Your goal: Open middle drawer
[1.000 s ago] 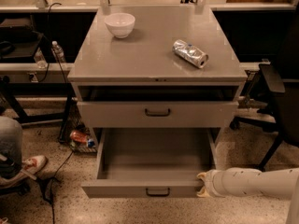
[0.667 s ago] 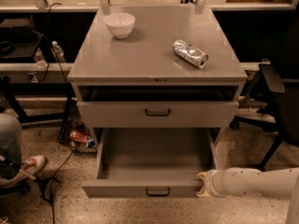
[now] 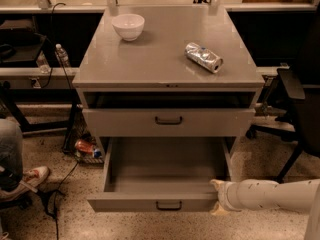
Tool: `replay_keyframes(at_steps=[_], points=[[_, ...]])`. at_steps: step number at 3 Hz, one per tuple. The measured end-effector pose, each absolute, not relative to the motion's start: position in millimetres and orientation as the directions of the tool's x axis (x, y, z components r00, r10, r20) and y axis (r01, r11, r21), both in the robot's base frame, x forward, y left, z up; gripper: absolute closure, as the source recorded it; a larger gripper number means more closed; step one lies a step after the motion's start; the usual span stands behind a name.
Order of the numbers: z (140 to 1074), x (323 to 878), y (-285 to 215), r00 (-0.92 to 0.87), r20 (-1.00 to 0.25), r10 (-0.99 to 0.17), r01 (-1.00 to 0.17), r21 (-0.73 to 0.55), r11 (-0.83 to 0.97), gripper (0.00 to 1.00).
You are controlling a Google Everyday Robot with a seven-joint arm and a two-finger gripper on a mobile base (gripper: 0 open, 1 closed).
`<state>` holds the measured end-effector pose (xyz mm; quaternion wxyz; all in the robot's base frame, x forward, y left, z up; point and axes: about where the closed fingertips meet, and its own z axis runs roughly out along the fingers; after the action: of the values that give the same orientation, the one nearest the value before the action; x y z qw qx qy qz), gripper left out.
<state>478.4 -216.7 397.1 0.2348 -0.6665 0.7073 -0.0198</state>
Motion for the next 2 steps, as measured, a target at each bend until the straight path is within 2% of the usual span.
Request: replay_keyframes(at_steps=[2], points=[[424.4, 478.6, -238.4, -0.022, -0.323, -0.946, -0.91, -0.385, 0.153, 0.0]])
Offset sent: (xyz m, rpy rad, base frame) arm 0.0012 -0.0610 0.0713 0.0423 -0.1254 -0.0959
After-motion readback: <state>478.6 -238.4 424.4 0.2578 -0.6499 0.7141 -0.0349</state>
